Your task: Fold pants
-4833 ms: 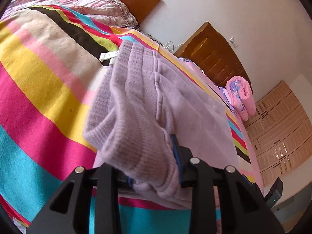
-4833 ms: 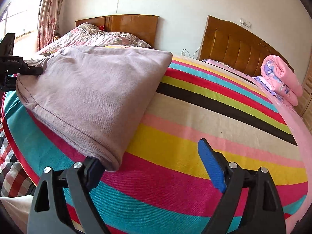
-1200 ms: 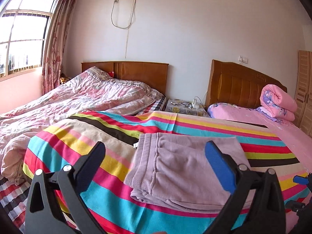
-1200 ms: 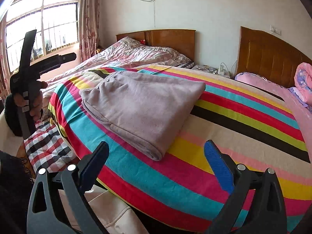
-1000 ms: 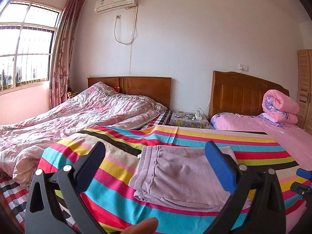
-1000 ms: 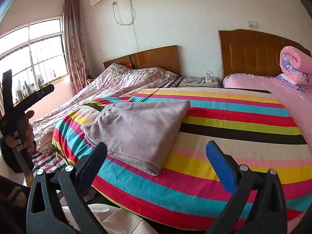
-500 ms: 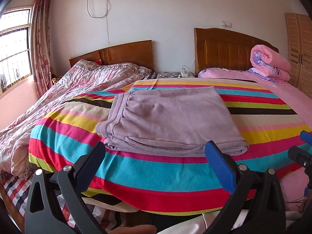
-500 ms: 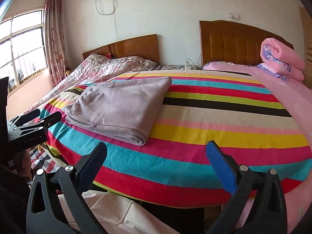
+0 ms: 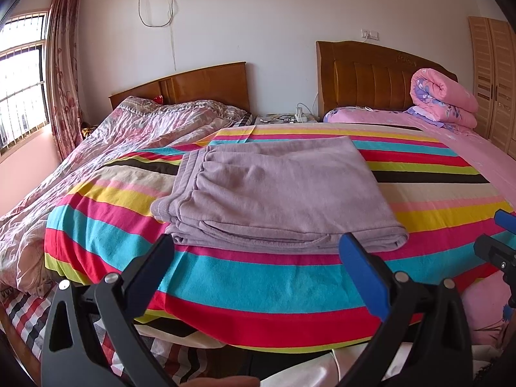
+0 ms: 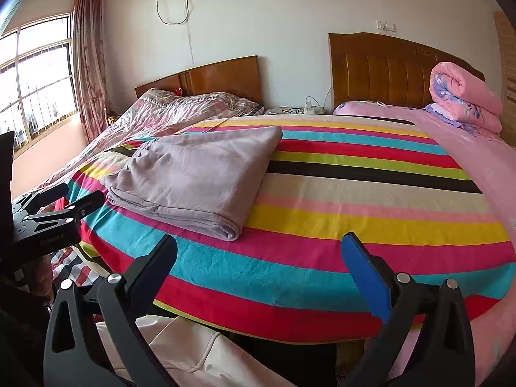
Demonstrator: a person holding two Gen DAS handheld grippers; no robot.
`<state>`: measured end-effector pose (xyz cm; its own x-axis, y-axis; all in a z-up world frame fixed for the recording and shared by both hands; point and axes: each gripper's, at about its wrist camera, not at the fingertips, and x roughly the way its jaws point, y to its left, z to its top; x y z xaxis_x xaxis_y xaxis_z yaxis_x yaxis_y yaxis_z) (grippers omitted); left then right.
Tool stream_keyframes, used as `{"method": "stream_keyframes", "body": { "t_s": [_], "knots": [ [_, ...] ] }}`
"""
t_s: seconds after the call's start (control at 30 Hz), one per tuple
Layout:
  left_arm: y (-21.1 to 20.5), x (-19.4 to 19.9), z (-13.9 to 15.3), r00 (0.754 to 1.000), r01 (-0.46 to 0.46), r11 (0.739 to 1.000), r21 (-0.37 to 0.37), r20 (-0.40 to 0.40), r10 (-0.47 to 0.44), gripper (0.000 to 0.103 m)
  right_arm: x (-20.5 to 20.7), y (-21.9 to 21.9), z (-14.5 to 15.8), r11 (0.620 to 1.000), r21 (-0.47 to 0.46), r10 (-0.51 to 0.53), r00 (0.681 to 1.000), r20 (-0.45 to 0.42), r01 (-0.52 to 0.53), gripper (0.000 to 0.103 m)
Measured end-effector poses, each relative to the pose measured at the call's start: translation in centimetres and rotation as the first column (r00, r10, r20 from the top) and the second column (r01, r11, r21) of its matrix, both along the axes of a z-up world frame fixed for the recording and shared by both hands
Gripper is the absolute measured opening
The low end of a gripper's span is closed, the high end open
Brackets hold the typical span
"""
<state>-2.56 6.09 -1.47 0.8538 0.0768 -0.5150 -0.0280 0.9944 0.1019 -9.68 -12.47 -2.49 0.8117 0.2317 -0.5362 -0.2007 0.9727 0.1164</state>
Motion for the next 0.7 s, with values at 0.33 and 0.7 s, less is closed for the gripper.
{"method": "stream_keyframes", "body": {
  "t_s": [0.33, 0.7],
  "knots": [
    [0.04, 0.04, -0.01, 1.0, 0.0, 1.0, 0.0, -0.001, 0.0, 0.102, 0.15, 0.23, -0.22, 1.0, -0.004, 0.001, 1.0, -0.006, -0.001, 0.098],
    [0.1, 0.03, -0.03, 1.0, -0.001, 1.0, -0.001, -0.001, 0.001, 0.102, 0.24, 0.27, -0.28, 1.0, -0.004, 0.001, 1.0, -0.009, -0.001, 0.098]
  ]
}}
